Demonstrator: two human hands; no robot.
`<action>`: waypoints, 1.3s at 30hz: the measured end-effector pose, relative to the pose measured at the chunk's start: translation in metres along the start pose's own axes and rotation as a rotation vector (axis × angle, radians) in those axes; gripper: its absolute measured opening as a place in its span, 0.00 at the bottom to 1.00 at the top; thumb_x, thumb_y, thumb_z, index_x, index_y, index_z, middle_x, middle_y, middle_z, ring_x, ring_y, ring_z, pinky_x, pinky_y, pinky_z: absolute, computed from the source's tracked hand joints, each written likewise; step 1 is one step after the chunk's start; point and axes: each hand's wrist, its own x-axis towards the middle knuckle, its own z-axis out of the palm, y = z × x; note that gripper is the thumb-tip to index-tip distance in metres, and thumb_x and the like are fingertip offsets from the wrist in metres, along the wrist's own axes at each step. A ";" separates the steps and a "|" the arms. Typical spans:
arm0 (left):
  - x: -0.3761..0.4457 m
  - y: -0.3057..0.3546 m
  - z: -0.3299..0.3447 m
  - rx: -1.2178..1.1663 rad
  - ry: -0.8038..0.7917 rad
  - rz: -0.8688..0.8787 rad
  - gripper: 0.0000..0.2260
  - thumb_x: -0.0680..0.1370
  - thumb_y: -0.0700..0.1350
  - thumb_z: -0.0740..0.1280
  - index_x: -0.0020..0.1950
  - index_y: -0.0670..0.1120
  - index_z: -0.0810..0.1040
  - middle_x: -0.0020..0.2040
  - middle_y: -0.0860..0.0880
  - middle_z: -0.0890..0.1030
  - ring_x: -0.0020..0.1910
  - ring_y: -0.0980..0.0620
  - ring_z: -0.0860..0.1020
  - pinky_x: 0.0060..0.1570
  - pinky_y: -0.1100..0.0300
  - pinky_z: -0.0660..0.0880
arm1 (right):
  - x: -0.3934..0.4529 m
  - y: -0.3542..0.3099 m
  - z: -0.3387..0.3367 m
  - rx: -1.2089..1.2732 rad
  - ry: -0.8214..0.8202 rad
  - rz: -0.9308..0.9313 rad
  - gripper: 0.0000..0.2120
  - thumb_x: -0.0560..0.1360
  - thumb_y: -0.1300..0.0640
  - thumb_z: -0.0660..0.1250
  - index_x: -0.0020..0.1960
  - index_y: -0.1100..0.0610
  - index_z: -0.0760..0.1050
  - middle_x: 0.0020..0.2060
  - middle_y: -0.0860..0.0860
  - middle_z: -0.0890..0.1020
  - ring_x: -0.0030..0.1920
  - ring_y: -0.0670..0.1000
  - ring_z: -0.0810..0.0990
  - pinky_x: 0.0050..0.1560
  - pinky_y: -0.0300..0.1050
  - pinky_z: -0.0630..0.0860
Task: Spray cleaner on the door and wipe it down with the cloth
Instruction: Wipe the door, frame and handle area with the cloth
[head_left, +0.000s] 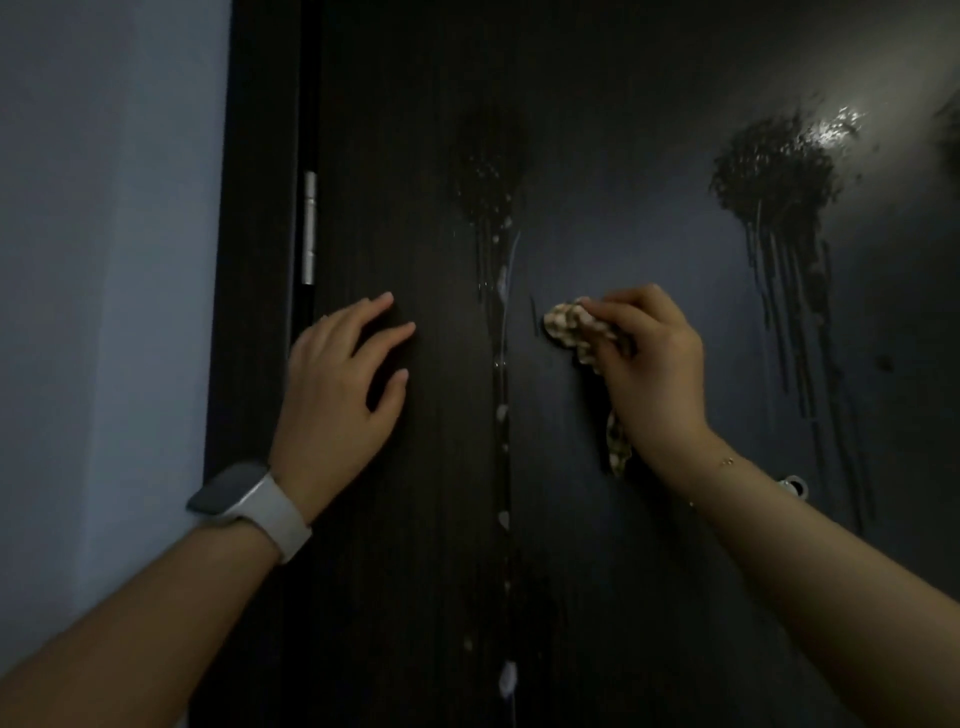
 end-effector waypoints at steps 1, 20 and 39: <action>0.007 -0.008 0.000 0.038 0.006 0.022 0.19 0.79 0.49 0.62 0.70 0.49 0.71 0.74 0.47 0.66 0.73 0.48 0.63 0.72 0.46 0.55 | 0.000 -0.003 0.006 -0.044 0.010 -0.008 0.12 0.73 0.68 0.69 0.56 0.61 0.81 0.48 0.55 0.79 0.50 0.53 0.77 0.52 0.38 0.73; 0.010 -0.031 0.012 0.014 0.076 0.157 0.22 0.78 0.48 0.59 0.72 0.48 0.70 0.74 0.46 0.67 0.73 0.47 0.65 0.72 0.50 0.59 | -0.010 -0.053 0.054 -0.228 0.001 -0.113 0.07 0.77 0.60 0.68 0.47 0.62 0.82 0.41 0.52 0.74 0.44 0.50 0.72 0.45 0.34 0.67; 0.011 -0.033 0.016 0.020 0.050 0.139 0.23 0.78 0.51 0.55 0.72 0.49 0.70 0.74 0.47 0.67 0.73 0.49 0.64 0.72 0.51 0.57 | 0.030 -0.023 0.025 -0.321 -0.168 -0.345 0.10 0.77 0.58 0.66 0.45 0.63 0.83 0.40 0.54 0.75 0.42 0.53 0.73 0.43 0.42 0.69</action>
